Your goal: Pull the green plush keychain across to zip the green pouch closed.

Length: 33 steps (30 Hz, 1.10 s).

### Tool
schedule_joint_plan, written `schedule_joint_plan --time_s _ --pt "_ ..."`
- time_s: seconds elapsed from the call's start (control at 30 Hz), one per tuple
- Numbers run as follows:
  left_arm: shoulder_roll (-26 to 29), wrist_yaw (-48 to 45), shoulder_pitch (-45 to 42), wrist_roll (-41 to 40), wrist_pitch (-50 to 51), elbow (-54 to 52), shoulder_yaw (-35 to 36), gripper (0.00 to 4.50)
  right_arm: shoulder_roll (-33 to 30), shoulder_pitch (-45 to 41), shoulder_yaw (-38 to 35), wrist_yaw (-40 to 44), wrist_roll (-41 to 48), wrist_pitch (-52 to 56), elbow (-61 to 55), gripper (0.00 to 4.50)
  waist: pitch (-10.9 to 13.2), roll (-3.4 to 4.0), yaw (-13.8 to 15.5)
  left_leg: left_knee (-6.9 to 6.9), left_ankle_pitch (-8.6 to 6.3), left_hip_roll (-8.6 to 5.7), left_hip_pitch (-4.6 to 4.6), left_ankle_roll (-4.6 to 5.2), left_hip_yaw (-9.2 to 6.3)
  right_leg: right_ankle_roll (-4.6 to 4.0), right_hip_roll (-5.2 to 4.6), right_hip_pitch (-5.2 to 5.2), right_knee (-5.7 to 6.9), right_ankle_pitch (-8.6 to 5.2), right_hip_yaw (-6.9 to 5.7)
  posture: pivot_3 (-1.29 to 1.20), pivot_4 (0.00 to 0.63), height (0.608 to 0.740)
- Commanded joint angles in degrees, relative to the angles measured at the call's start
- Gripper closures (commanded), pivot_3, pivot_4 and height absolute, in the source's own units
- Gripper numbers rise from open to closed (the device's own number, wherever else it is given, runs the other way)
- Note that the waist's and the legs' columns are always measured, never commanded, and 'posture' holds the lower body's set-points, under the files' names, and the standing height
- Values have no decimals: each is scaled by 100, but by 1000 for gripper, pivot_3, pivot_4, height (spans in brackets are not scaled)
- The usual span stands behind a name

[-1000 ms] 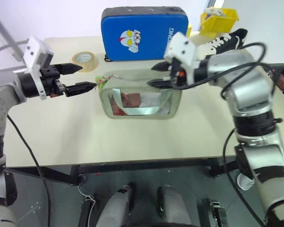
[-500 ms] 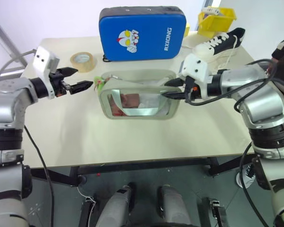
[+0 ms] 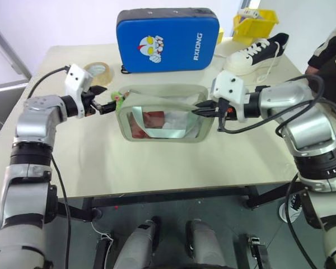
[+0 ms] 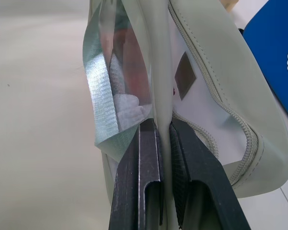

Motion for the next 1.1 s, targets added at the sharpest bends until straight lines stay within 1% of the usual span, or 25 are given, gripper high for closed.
schedule_joint_plan --time_s 0.03,0.13,0.17,0.2,0.23,0.33,0.43,0.53,0.7,0.8,0.9,0.93,0.97,1.0,1.1 --pt "83 -125 -285 -38 -102 36 176 1260 30 -23 11 7 62 -13 -208 4500 0 0 2 0 -1 0 0 -1 0 0 0 0 0 0 0 0 150 740" --pt "218 -248 -370 -62 -39 23 237 2897 35 -14 7 -14 59 4 -220 4500 0 0 3 3 -1 0 -1 -2 0 1 0 0 0 0 0 0 150 740" --pt "268 -276 -403 -63 -33 25 261 3335 36 -8 8 -22 57 6 -224 4500 0 0 2 3 -2 0 -1 -2 0 1 0 0 0 1 0 0 150 740" --pt "334 -307 -449 -65 -17 33 288 3925 38 -2 8 -30 55 8 -223 4500 0 0 1 3 -2 0 -1 -2 0 1 0 1 0 1 0 0 150 740" --pt "393 -350 -493 -85 10 33 317 4422 39 3 10 -36 51 4 -220 4500 0 0 -1 3 -2 0 -1 -2 0 1 0 0 0 1 0 0 150 740" --pt "580 -583 -578 -175 203 -106 347 4474 39 22 14 -58 44 6 -226 4500 0 0 -2 3 -2 0 -1 -1 0 2 2 0 0 1 0 0 150 740" --pt "671 -886 -883 -382 532 -263 395 4474 55 19 27 -85 32 -1 -219 4500 0 0 4 3 -4 0 -1 -4 0 2 2 0 0 1 0 0 150 740" --pt "412 -880 -1159 -374 591 -388 257 4474 110 -26 54 -129 6 -23 -164 4500 0 -1 14 7 -5 0 -1 -5 0 2 3 3 1 1 0 0 150 740" --pt "-248 -704 -1193 -234 580 -801 -59 4474 179 -55 75 -196 -16 -28 -118 4500 0 -1 13 31 -12 0 -2 7 2 8 3 14 1 4 0 0 150 740" --pt "-409 -768 -1141 -133 603 -1007 -295 4474 204 -55 74 -249 -33 -35 -91 4500 0 -1 -25 54 -16 2 -8 26 9 14 10 13 4 7 7 0 150 740" --pt "-269 -821 -1166 -9 523 -951 -355 3453 213 -52 64 -282 -37 -49 -74 4500 0 -1 -39 56 -18 4 -6 29 16 16 12 13 5 8 14 0 150 740" --pt "-209 -834 -1197 12 508 -918 -339 3012 215 -50 61 -291 -36 -49 -76 4500 0 -1 -40 57 -18 5 -7 28 16 16 13 12 6 8 14 0 150 740" --pt "-156 -835 -1242 29 506 -874 -319 2438 218 -49 59 -299 -35 -54 -72 4500 0 -1 -37 57 -18 6 -7 28 16 16 14 12 6 8 15 0 150 740" --pt "-81 -832 -1302 49 499 -829 -287 2052 223 -46 58 -307 -28 -54 -75 4500 0 -1 -29 57 -21 6 -7 24 16 16 14 12 6 8 15 0 150 740" --pt "95 -848 -1406 26 587 -795 -235 622 218 -15 48 -307 -5 -72 -86 4500 0 -1 2 58 -23 5 -7 21 16 16 14 13 5 9 15 0 150 740"
